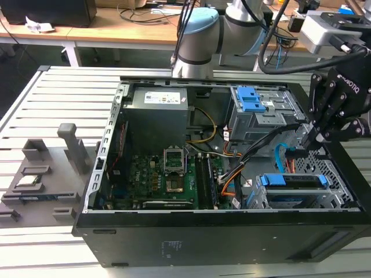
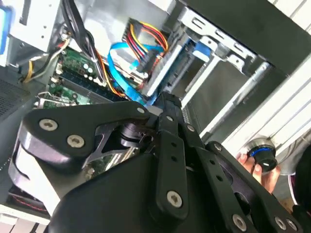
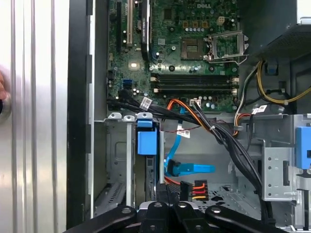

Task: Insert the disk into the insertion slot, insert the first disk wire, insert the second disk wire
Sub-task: 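Insert the first disk wire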

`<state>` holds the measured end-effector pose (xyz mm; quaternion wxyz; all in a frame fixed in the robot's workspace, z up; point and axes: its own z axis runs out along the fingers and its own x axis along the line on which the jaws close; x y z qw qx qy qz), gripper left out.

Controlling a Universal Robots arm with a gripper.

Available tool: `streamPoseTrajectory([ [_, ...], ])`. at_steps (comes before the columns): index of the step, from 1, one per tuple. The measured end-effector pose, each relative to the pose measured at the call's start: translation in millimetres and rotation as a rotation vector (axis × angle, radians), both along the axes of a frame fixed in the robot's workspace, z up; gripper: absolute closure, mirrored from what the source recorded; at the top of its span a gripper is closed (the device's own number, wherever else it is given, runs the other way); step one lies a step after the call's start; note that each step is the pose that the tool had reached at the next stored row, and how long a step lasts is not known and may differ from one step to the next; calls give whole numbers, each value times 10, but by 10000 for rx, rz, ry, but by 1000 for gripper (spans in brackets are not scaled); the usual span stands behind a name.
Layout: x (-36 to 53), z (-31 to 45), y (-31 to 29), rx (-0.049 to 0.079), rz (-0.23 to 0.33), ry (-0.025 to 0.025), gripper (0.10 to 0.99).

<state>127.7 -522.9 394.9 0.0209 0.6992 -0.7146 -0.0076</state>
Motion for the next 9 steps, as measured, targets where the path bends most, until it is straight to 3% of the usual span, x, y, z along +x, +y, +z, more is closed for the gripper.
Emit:
streamPoseTrajectory([
  [1,42,-31,50,-29,-1,5,980],
  [3,84,-96,91,-40,0,13,980],
  [7,133,-231,235,-62,0,22,980],
  [9,134,-257,263,-87,-4,22,980],
])
